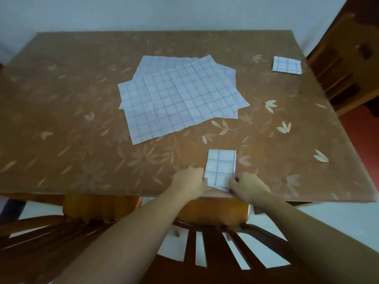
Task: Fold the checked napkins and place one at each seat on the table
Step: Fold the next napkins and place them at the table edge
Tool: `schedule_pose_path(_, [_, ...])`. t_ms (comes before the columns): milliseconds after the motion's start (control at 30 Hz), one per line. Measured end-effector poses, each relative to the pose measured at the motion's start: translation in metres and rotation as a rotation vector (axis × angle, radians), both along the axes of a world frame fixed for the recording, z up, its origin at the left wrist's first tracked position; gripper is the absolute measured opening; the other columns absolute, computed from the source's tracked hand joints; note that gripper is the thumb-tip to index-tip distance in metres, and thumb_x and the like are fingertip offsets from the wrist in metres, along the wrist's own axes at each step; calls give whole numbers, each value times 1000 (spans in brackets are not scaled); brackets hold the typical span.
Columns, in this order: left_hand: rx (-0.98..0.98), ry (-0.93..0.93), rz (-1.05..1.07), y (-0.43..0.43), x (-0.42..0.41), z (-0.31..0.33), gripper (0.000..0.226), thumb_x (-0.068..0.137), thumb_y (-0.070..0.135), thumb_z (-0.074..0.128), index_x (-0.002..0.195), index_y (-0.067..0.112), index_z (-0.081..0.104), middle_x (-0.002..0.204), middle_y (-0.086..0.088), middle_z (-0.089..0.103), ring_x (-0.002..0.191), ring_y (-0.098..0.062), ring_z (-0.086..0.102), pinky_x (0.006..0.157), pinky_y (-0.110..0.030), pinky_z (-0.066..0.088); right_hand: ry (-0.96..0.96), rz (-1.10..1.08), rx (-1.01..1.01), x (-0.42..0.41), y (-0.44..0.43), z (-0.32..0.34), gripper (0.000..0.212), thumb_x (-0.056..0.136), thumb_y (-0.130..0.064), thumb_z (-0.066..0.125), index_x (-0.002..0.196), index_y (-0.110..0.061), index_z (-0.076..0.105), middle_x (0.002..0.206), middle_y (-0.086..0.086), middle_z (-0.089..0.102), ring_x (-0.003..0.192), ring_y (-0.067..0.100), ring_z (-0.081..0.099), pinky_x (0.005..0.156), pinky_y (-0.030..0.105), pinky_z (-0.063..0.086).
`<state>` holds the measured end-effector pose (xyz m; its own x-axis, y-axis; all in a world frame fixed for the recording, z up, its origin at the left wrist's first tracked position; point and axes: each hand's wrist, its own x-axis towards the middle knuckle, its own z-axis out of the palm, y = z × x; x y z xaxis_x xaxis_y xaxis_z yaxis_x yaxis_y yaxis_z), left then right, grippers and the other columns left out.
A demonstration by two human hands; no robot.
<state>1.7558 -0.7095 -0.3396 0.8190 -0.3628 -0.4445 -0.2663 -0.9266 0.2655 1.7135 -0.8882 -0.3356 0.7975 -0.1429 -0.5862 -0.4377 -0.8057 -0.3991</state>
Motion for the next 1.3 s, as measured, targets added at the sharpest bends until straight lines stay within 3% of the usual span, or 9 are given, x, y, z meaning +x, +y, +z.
schedule_pose_path(133, [91, -43, -78, -2, 0, 2, 27, 100, 41, 37, 96, 18, 52, 139, -14, 49, 93, -31, 63, 66, -36, 40, 1, 48, -127, 0, 1, -4, 38, 96, -39, 32, 71, -17, 52, 71, 3, 56, 72, 27, 59, 65, 34, 46])
schedule_pose_path(367, [75, -54, -71, 3, -7, 2, 19, 102, 35, 35, 90, 20, 38, 150, -10, 40, 86, -28, 64, 72, -38, 53, 38, 100, -126, -2, 1, -11, 37, 96, -41, 33, 74, -18, 53, 76, 4, 61, 74, 26, 62, 68, 37, 51])
schedule_pose_path(500, [36, -75, -96, -8, -14, -2, 17, 102, 32, 36, 92, 20, 43, 104, -7, 66, 84, -25, 61, 64, -33, 44, 18, 90, -146, 1, -13, -10, 39, 95, -41, 35, 70, -19, 54, 68, 1, 59, 67, 22, 61, 64, 34, 52])
schedule_pose_path(633, [-24, -117, -109, -26, -21, -8, 17, 100, 31, 39, 89, 19, 43, 77, 0, 53, 71, -20, 50, 59, -32, 35, -10, 111, -239, 1, -30, -12, 41, 97, -41, 36, 71, -18, 57, 67, 0, 59, 67, 21, 63, 67, 37, 56])
schedule_pose_path(967, [24, -120, -96, -7, -21, 3, 20, 100, 32, 39, 85, 21, 45, 82, 2, 56, 72, -19, 58, 64, -33, 49, -39, 171, -231, -5, -25, 3, 41, 95, -46, 39, 70, -20, 58, 66, -1, 60, 65, 18, 63, 66, 34, 56])
schedule_pose_path(1067, [111, -137, -90, 6, -18, 33, 25, 100, 33, 38, 95, 18, 57, 97, -1, 63, 82, -21, 65, 71, -35, 55, -60, 185, -238, -2, -29, 31, 34, 96, -43, 44, 67, -26, 48, 64, -5, 57, 60, 12, 58, 60, 27, 51])
schedule_pose_path(1133, [135, -181, -61, 22, -15, 61, 28, 101, 36, 36, 100, 20, 59, 87, 2, 62, 77, -18, 61, 66, -33, 52, -88, 214, -242, -2, -24, 49, 27, 96, -43, 45, 75, -28, 51, 69, -7, 59, 62, 9, 60, 63, 25, 56])
schedule_pose_path(1200, [143, -214, -14, 41, -11, 89, 27, 98, 36, 36, 88, 21, 55, 79, 2, 56, 75, -18, 57, 63, -32, 46, -126, 234, -241, -1, -13, 65, 24, 95, -43, 48, 82, -25, 59, 73, -6, 64, 65, 9, 63, 68, 28, 59])
schedule_pose_path(1300, [181, -260, 30, 73, -3, 123, 23, 95, 31, 39, 88, 18, 57, 83, 1, 58, 77, -18, 57, 66, -33, 47, -172, 308, -243, 7, 10, 89, 31, 95, -40, 48, 69, -24, 54, 65, -7, 57, 58, 9, 56, 66, 27, 55])
